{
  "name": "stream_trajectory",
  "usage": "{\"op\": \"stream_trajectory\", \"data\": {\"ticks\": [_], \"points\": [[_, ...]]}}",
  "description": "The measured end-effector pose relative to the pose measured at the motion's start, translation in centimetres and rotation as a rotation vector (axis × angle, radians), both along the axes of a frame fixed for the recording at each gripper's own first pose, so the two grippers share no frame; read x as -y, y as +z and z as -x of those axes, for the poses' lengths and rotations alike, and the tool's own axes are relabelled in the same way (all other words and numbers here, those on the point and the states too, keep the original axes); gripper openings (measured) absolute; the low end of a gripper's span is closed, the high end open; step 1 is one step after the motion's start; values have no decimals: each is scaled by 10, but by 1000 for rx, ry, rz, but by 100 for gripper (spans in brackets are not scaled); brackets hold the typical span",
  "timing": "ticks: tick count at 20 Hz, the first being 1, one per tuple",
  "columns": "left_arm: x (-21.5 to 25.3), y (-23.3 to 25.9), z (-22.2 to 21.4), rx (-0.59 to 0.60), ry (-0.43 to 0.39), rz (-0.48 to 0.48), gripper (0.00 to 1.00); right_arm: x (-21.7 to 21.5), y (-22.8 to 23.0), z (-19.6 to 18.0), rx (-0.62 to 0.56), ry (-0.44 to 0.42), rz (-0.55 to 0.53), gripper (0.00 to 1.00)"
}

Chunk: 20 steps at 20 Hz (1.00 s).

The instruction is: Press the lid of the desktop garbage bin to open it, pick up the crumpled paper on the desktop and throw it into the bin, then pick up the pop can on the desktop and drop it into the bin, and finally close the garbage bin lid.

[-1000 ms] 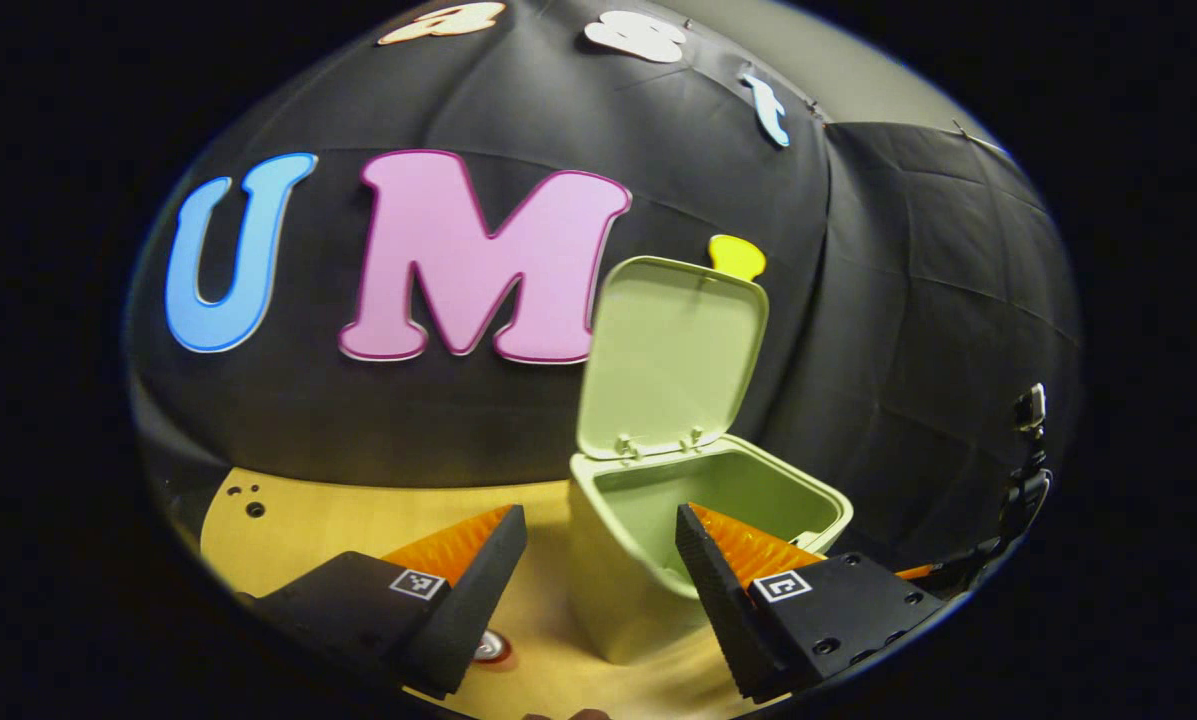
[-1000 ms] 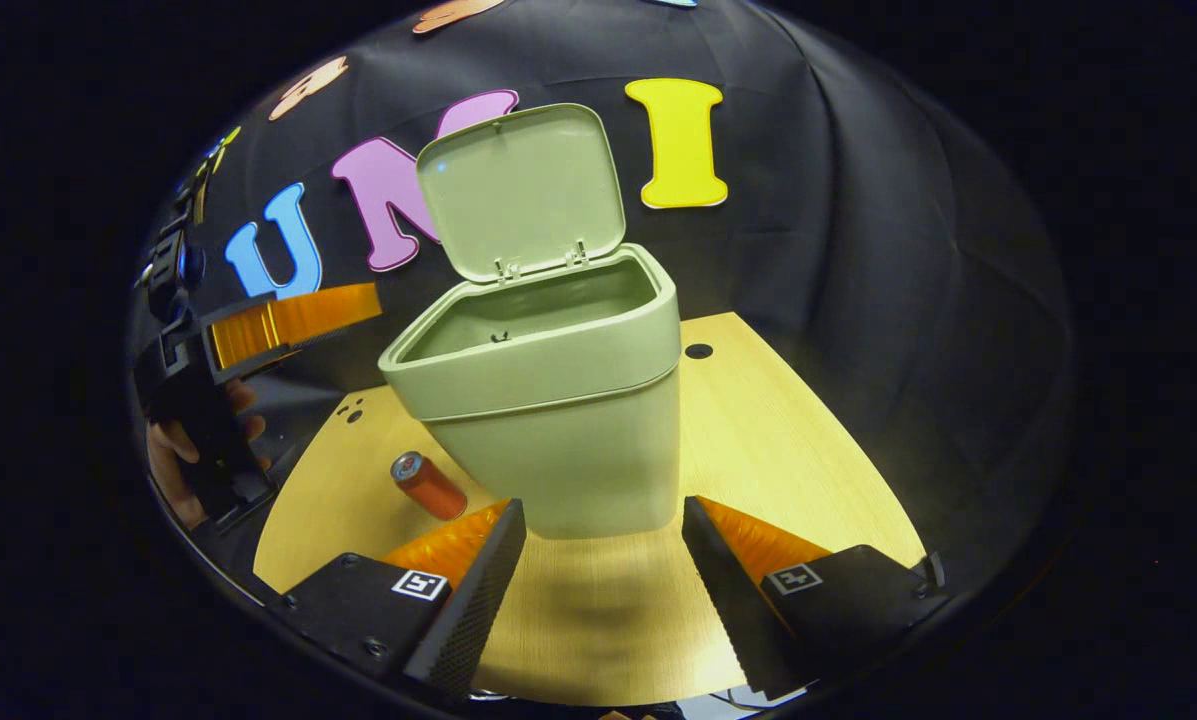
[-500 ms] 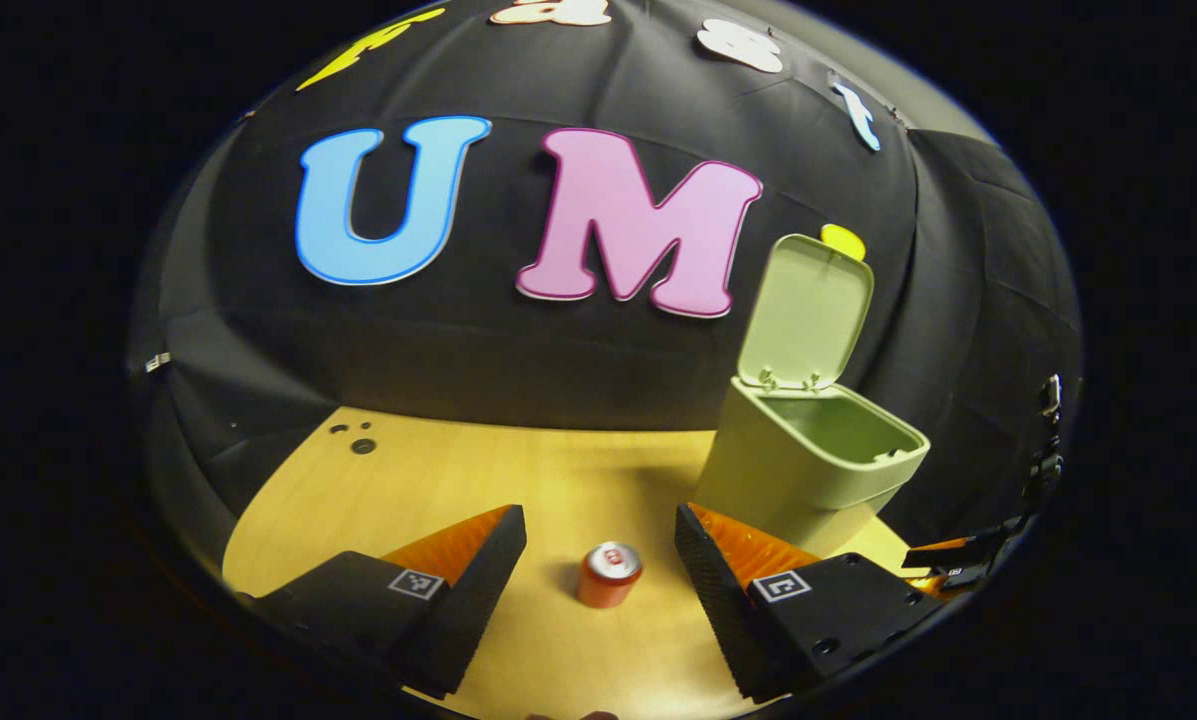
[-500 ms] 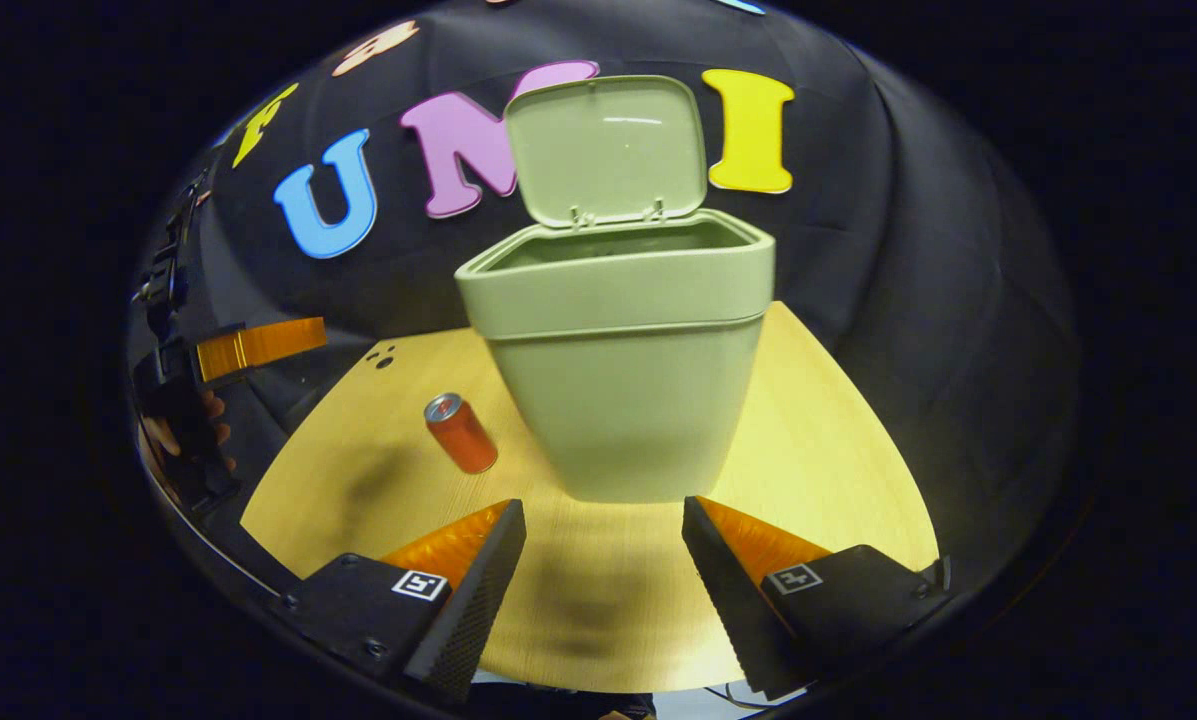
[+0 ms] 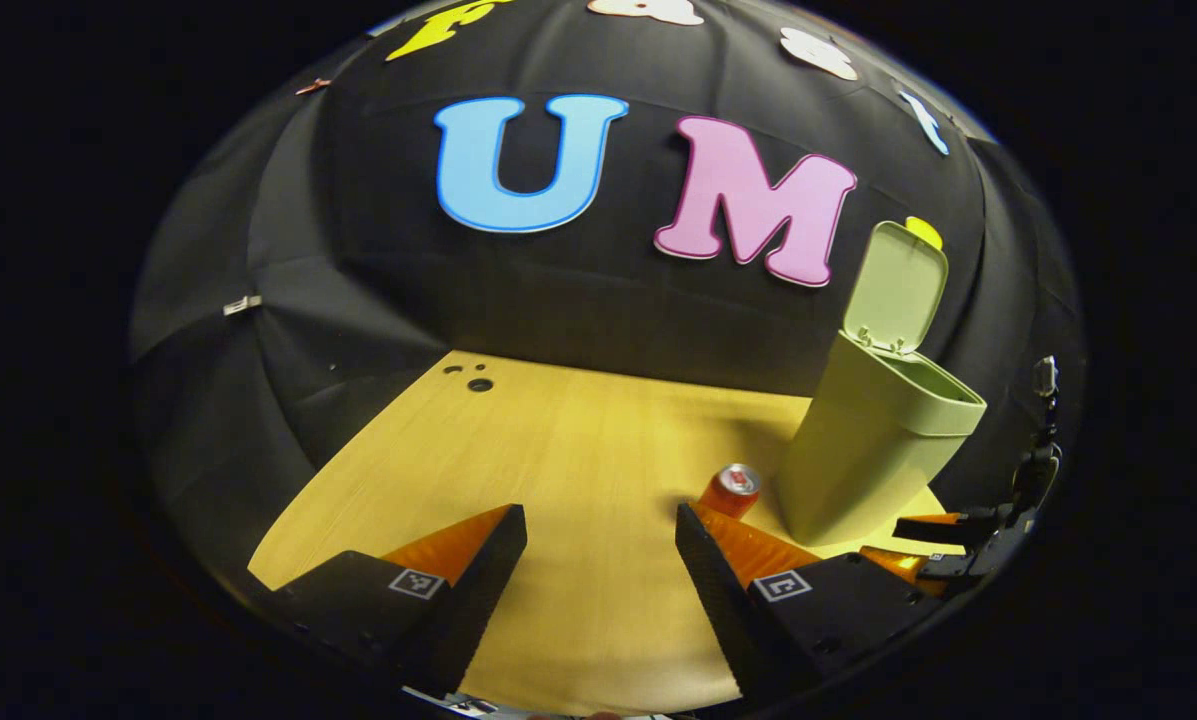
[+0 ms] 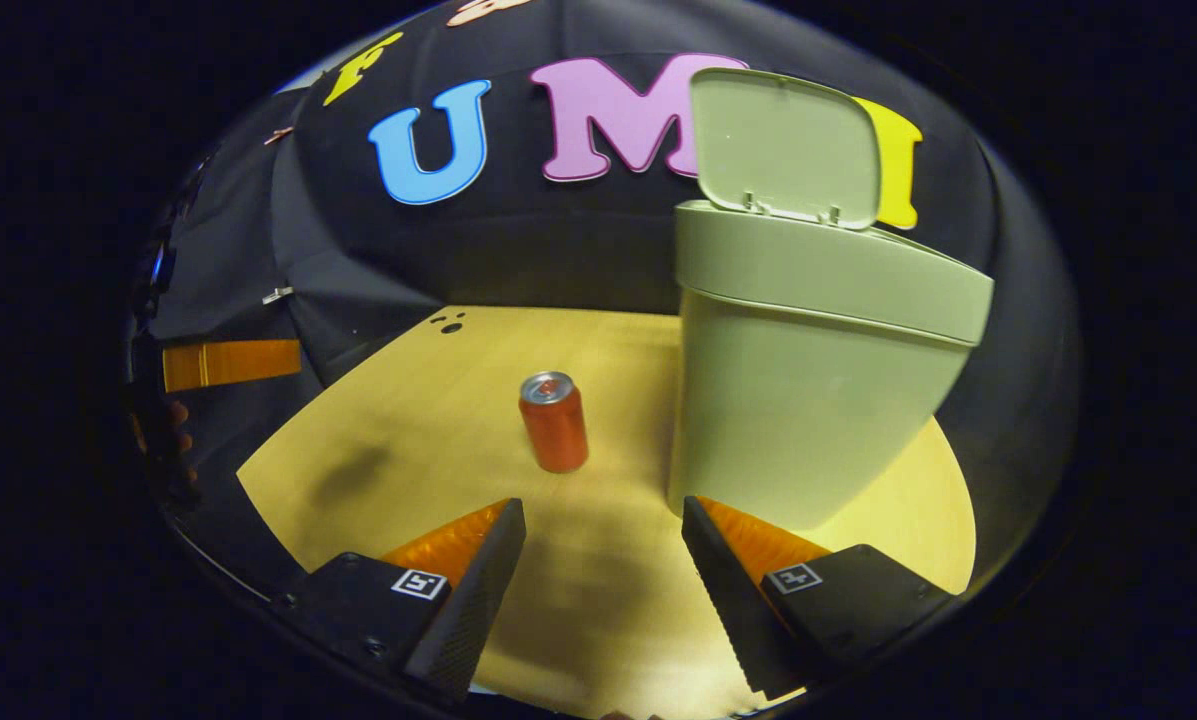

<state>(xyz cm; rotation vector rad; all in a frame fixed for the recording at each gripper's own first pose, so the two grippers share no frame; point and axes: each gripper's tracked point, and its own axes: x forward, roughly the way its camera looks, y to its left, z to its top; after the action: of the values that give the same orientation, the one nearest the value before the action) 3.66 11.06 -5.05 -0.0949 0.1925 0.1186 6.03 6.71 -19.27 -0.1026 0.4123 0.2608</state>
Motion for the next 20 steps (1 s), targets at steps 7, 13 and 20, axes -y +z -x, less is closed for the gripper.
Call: {"op": "stream_trajectory", "data": {"ticks": [7, 13, 20], "points": [[-35, -23, 11, -39, 59, 47, 96, -46, -31, -49, -20, 32, 21, 99], [-41, -33, 3, -64, 63, 38, 96, -66, -54, -96, -34, 36, 17, 99], [-46, -40, -11, -85, 85, 64, 96, -71, -74, -147, -48, -7, 6, 99]]}}
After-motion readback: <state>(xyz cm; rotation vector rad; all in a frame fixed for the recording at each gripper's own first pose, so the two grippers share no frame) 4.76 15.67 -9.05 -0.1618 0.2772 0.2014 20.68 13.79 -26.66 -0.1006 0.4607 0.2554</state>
